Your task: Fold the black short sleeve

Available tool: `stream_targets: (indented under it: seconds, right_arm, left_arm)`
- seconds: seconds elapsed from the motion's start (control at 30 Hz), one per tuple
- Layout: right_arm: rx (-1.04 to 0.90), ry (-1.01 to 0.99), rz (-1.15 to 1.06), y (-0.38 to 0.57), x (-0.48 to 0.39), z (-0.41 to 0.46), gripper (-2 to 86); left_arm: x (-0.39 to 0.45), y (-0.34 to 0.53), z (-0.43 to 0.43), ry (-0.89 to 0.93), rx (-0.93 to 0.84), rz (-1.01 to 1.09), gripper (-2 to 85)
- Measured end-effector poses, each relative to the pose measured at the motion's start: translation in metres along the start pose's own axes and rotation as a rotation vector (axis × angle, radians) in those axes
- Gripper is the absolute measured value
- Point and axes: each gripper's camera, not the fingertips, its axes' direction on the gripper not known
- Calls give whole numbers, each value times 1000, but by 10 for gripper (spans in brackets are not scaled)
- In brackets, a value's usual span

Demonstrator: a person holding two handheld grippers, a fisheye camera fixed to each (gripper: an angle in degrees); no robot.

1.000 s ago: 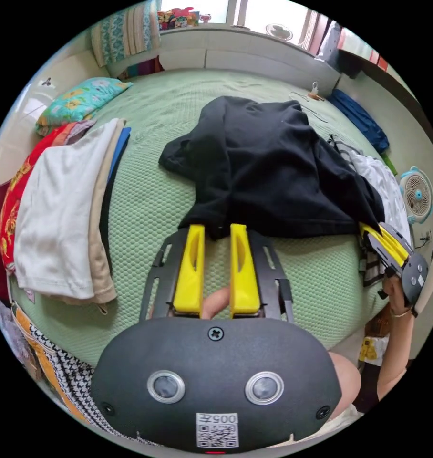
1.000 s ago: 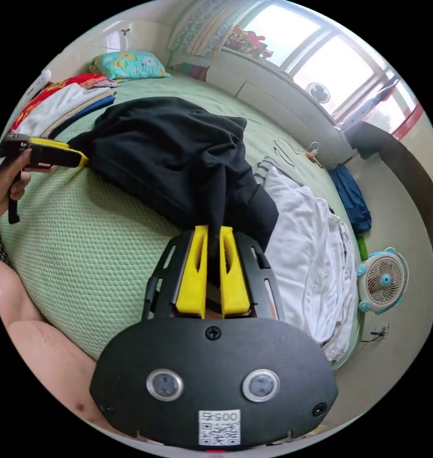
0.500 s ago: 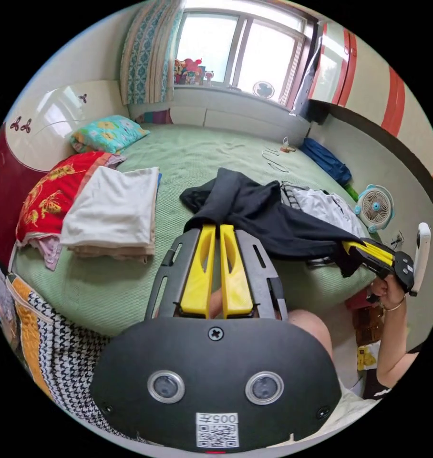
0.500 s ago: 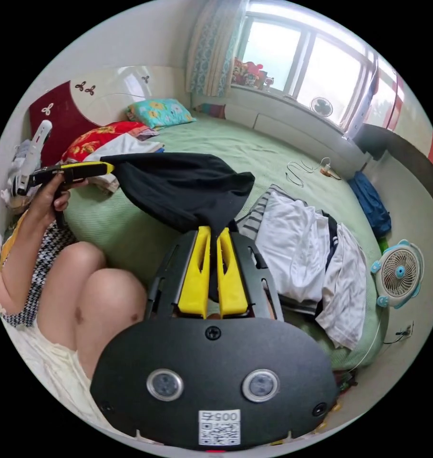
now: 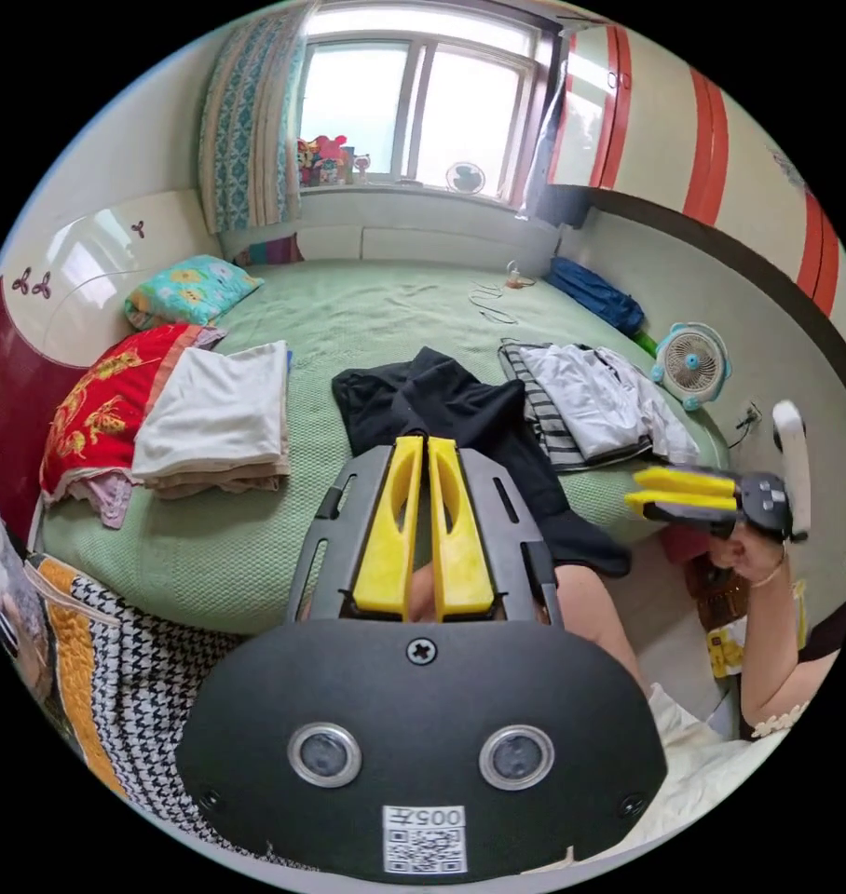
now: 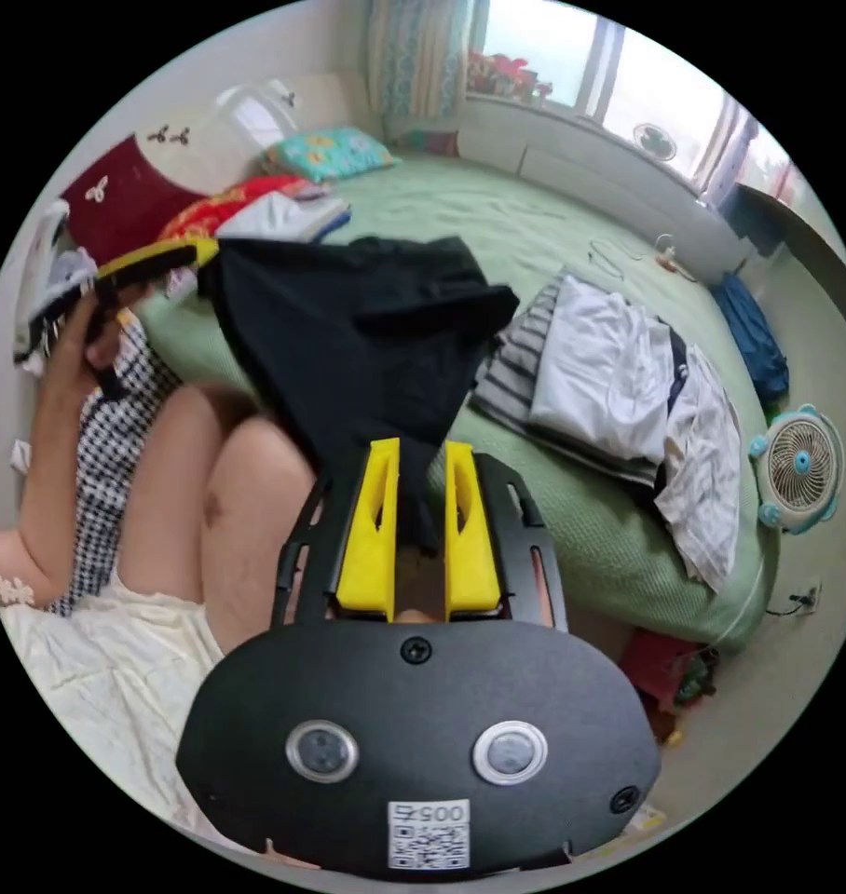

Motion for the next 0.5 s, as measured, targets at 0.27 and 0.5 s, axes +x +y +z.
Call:
stream_targets:
  seconds: [0.27,0.5]
  right_arm:
    - [-254,-244,-106,-177,-35,57,141]
    - [-537,-45,-245,-211,-90,137,3]
  left_arm:
    - [47,8,16,-1,-17,134,5]
    - [57,3,31,-9,-49,174,11]
